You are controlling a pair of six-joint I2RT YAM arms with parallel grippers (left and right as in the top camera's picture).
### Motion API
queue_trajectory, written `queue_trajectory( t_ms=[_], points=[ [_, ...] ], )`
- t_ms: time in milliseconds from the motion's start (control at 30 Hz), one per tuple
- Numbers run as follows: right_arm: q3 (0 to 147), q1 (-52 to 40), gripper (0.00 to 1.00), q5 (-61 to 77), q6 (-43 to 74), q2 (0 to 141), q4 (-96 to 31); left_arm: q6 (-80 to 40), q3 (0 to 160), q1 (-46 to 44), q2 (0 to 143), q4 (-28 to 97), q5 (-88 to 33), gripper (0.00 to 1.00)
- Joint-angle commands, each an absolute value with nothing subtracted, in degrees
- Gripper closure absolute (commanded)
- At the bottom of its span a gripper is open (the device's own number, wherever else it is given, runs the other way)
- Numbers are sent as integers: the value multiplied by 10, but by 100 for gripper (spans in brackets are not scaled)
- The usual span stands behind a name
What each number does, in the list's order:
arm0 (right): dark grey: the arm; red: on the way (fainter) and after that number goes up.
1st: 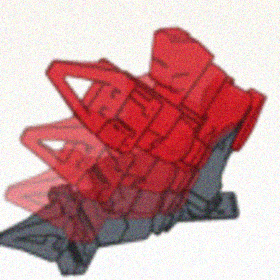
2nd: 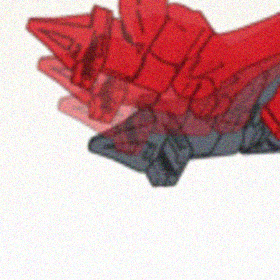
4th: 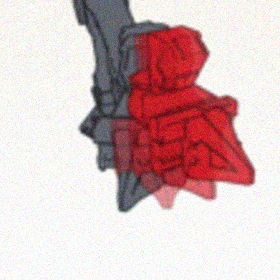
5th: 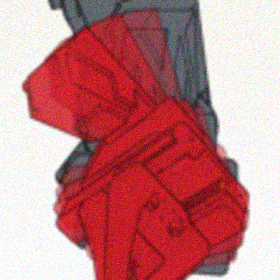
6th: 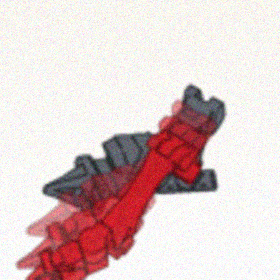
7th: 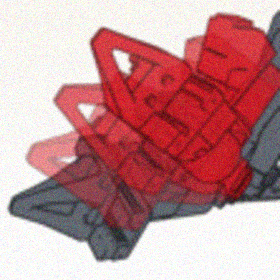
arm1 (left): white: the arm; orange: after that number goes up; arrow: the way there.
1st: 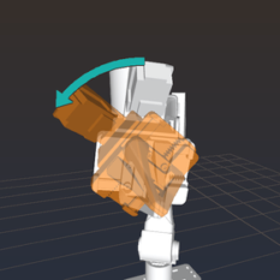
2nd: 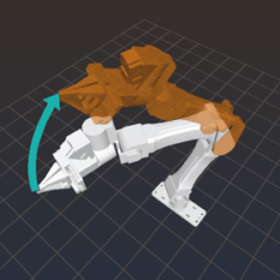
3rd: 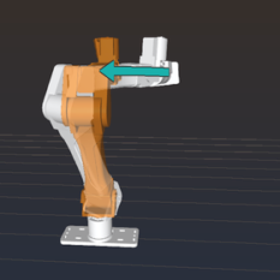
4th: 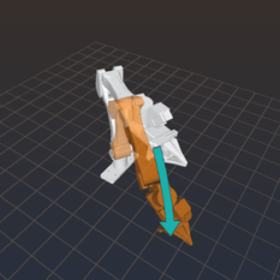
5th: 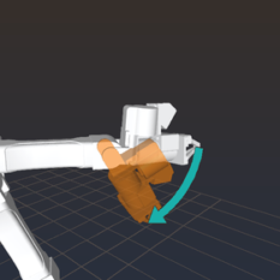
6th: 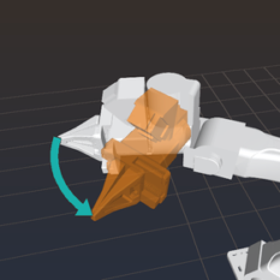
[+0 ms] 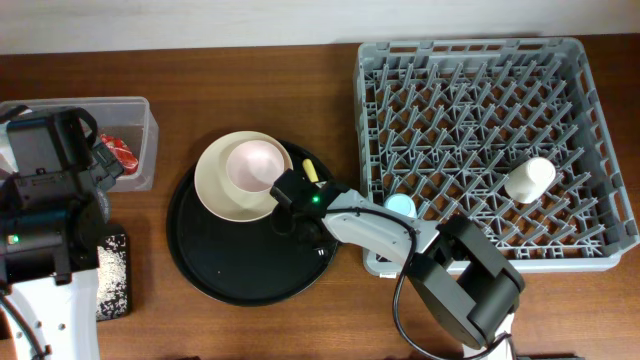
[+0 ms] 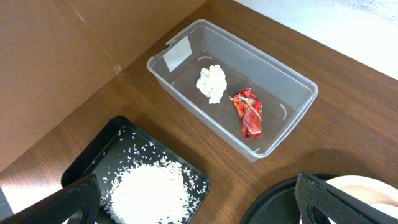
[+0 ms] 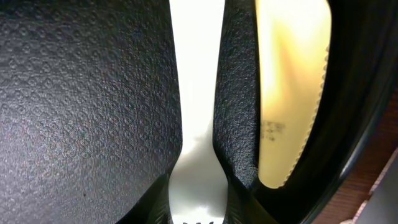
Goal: Sort waste into correct bins and load items into the dishwasher rack
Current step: 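Carry the white fork into the rack and release it upright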
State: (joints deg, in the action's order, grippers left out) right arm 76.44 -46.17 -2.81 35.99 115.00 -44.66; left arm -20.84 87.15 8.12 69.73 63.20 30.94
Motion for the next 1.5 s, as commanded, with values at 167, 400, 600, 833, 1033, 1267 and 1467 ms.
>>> queue_trajectory(
  t_ms=[167,400,600,833,1033,1267,1467],
  points=[
    [816,-465,74,-18,349,1115,-495,-216,876,83,694,631,317,0],
    [877,-420,74,-24,332,1024,-585,-216,876,83,694,631,318,1],
    [885,-289,73,-39,268,923,-667,-216,876,83,694,631,318,1],
    [863,-138,70,-39,190,925,-681,-216,876,83,694,631,318,1],
    [786,-104,73,-33,137,933,-581,-216,876,83,694,631,318,1],
    [721,-104,73,-74,122,938,-507,-216,876,83,694,631,318,1],
    [713,-104,70,-83,122,968,-498,-216,876,83,694,631,318,1]
  ],
)
